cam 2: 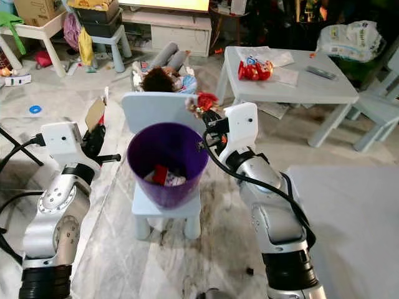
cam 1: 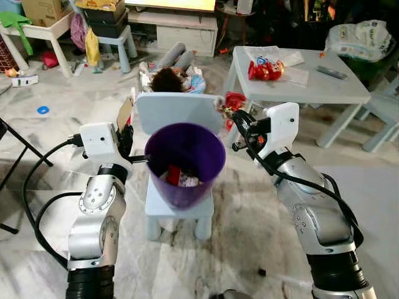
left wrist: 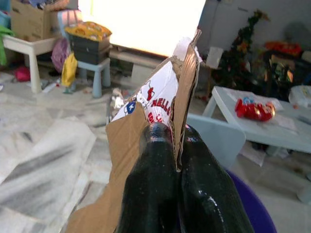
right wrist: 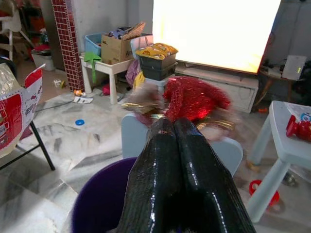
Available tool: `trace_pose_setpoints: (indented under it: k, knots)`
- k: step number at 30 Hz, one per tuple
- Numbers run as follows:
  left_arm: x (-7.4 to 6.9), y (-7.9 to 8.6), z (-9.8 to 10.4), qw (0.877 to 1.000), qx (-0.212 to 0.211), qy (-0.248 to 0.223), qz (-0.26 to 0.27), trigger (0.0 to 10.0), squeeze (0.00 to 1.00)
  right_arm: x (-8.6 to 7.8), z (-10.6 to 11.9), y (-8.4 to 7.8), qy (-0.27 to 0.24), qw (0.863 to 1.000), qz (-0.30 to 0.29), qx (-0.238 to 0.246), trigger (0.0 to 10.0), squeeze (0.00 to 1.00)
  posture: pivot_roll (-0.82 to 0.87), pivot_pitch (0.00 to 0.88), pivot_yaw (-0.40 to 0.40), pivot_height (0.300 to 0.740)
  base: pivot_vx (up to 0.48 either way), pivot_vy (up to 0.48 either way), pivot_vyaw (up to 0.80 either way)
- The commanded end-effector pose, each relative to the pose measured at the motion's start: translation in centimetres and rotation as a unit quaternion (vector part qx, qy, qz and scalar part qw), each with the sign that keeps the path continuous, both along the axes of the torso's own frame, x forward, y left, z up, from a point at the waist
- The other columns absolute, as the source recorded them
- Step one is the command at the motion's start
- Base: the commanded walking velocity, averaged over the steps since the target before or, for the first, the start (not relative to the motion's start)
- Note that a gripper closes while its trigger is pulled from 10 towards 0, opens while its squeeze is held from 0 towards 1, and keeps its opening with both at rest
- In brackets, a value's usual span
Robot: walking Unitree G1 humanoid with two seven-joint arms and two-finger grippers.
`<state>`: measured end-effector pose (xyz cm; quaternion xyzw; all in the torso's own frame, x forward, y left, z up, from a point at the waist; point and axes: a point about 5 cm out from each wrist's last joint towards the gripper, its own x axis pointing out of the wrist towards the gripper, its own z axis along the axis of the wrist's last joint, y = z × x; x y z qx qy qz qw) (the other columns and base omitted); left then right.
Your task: Picking trash to rubbish bin
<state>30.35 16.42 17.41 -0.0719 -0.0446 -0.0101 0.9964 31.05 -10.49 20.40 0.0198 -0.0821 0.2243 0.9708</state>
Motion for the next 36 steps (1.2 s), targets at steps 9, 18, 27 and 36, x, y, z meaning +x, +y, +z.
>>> trace_pose_setpoints:
  k: [9,18,27,36]
  knots:
    - [0.0,-0.4,-0.1,1.000,0.002,0.002,-0.010,0.0,0.00,0.0,0.0,-0.5,0.002,1.000,-0.008,0.004,0.0,0.00,0.08,0.127,-0.105,0.740,0.468,0.000,0.00]
    - [0.0,-0.6,-1.0,1.000,0.002,0.021,-0.021,0.0,0.00,0.0,0.0,-0.4,0.001,1.000,-0.006,0.005,0.0,0.00,0.08,0.124,-0.107,0.740,0.237,0.000,0.00]
    - [0.1,-1.1,-1.6,0.999,0.000,0.036,-0.040,0.0,0.00,0.1,0.1,-0.4,0.001,1.000,-0.008,0.006,0.0,0.00,0.08,0.124,-0.107,0.740,0.000,0.000,0.00]
    - [1.2,-2.5,-2.8,0.993,-0.006,0.069,-0.093,0.0,0.00,0.0,0.4,-0.6,-0.007,1.000,-0.016,0.010,0.0,0.00,0.07,0.127,-0.105,0.740,0.000,0.000,0.00]
